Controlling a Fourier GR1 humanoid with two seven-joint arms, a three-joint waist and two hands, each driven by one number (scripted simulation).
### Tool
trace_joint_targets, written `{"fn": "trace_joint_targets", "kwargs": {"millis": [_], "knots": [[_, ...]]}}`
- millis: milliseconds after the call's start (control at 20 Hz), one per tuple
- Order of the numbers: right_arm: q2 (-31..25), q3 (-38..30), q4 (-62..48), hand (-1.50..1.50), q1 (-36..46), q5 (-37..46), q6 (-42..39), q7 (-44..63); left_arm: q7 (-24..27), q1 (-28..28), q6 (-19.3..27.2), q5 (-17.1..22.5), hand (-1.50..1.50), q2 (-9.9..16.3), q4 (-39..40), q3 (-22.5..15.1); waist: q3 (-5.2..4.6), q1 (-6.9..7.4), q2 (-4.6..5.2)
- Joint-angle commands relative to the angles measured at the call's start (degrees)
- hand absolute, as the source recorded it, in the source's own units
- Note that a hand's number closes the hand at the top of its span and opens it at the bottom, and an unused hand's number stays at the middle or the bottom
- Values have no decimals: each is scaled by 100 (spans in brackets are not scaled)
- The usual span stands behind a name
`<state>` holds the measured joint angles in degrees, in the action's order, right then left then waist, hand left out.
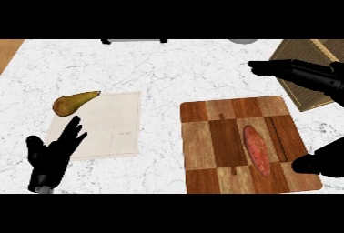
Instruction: Pick the sweet potato from the cutting board and place it in the basket
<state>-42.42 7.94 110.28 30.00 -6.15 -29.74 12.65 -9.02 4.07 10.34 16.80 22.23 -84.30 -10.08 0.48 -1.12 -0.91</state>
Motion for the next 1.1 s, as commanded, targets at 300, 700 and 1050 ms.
{"fn": "trace_joint_targets", "kwargs": {"millis": [300,700,1050], "knots": [[-2101,-559,-893,-150,1023,-1074,-2622,134,-338,174,-15,-94,0,-102,448,-185,-67,106,110],[-2405,-564,-1404,-150,1278,-711,-3489,-408,-239,202,-155,-133,0,-116,546,-154,-52,243,143],[-2024,-413,-956,-150,701,-589,-3056,-343,-250,393,-176,-157,0,-188,395,-148,-50,150,97]]}}
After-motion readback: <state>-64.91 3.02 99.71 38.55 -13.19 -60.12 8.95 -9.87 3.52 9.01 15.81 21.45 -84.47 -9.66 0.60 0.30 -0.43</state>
